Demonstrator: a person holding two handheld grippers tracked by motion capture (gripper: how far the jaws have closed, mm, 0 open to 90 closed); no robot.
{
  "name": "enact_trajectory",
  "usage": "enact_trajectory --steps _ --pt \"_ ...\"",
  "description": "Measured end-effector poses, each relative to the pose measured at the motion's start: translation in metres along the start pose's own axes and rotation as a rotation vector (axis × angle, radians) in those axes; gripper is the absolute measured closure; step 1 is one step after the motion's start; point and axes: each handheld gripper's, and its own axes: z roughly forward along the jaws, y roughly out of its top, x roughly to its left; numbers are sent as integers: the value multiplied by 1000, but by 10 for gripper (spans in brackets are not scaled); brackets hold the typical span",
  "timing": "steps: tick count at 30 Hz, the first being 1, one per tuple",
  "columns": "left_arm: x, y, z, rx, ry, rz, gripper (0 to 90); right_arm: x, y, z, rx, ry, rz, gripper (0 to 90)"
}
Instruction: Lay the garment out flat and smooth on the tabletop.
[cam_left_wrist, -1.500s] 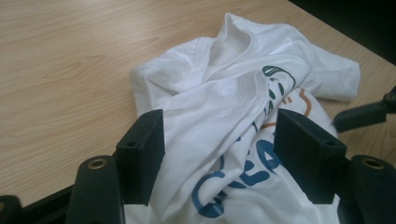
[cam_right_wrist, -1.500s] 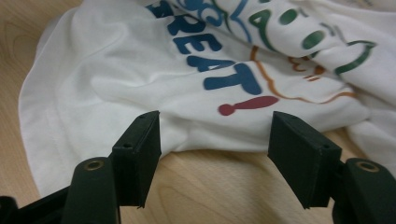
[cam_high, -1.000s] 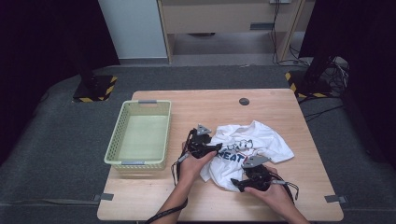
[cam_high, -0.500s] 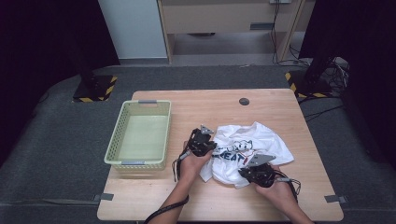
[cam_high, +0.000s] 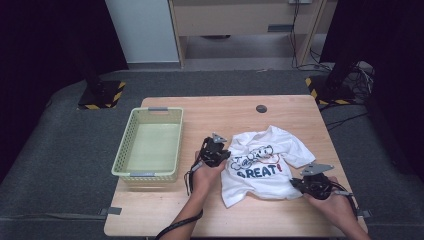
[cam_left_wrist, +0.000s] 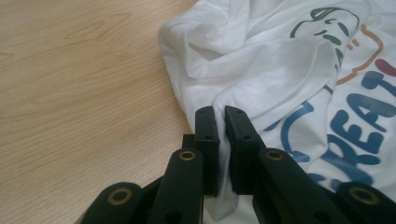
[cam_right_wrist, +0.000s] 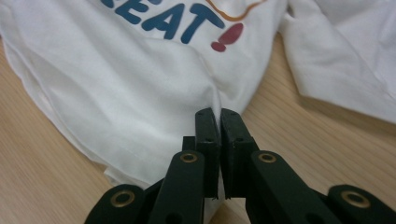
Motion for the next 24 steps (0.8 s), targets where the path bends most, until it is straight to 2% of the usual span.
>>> enact_trajectory --steps 4,8,11,14,18,21,24 --pt "5 -3 -1 5 12 -18 844 -9 -10 -8 12 -11 11 873" --pt "9 -9 0 7 20 -37 844 -12 -15 -13 21 -17 10 873" --pt "10 -13 0 6 10 -45 830 -12 -18 -16 27 -17 8 872" --pt "9 -15 -2 -6 -5 -54 707 -10 -18 -17 14 -12 7 820" --pt "4 -12 -10 -44 -3 -63 498 -8 -14 -17 -36 -4 29 644" --pt "-3 -7 -17 -72 -16 -55 451 -8 -8 -15 -49 -8 39 548" --pt "-12 -1 -19 -90 -44 -34 418 -5 -1 -12 -59 10 45 509"
